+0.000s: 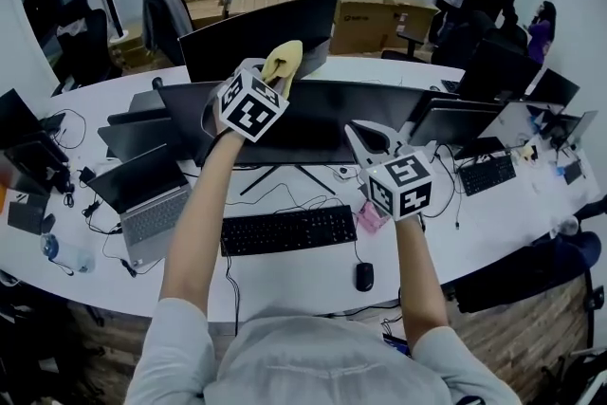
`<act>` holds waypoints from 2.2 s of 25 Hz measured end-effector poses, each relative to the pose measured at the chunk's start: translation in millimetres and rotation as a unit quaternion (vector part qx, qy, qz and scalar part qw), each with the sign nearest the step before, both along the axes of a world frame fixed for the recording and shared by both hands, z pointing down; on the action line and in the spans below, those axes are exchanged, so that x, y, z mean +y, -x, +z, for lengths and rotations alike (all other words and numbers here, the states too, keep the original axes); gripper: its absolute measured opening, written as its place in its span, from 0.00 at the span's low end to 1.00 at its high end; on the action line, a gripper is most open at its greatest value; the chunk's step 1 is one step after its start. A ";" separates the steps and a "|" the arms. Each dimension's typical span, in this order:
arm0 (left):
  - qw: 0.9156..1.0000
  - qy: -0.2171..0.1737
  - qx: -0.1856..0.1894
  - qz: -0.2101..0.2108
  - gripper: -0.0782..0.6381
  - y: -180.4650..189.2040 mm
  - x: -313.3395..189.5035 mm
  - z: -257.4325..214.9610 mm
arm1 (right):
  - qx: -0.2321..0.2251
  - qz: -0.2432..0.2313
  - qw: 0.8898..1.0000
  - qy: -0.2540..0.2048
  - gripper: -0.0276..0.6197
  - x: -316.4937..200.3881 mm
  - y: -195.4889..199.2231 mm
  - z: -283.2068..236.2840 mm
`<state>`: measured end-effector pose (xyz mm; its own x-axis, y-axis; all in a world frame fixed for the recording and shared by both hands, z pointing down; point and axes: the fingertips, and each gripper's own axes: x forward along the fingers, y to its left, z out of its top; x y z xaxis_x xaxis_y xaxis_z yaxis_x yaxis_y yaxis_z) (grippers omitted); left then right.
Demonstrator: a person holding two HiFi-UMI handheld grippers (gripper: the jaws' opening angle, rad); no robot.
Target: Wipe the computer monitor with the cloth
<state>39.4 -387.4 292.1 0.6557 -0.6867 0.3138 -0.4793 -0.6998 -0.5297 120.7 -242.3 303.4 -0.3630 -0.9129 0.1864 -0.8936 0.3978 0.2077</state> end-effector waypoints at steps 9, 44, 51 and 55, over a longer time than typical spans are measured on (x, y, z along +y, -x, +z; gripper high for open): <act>1.000 0.004 0.007 -0.028 0.22 63.0 -12.3 1.0 | -0.007 -0.030 1.000 0.004 0.08 -16.0 51.1 6.8; 0.992 -0.002 0.023 -0.127 0.22 280.1 -54.2 6.4 | -0.017 -0.090 0.996 0.016 0.08 -55.7 206.3 29.0; 0.986 -0.020 0.020 -0.165 0.22 320.3 -65.2 24.7 | -0.028 -0.088 0.996 0.018 0.08 -63.7 215.8 33.4; 0.988 -0.032 0.009 -0.148 0.22 315.2 -64.9 40.5 | -0.031 -0.089 0.995 0.025 0.08 -67.9 222.1 41.8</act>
<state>-275.7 -452.3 332.6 0.4275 -0.8676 0.2539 -0.6678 -0.4924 -0.5582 -101.5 -310.2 345.2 -0.5305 -0.8231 0.2024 -0.8185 0.5596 0.1304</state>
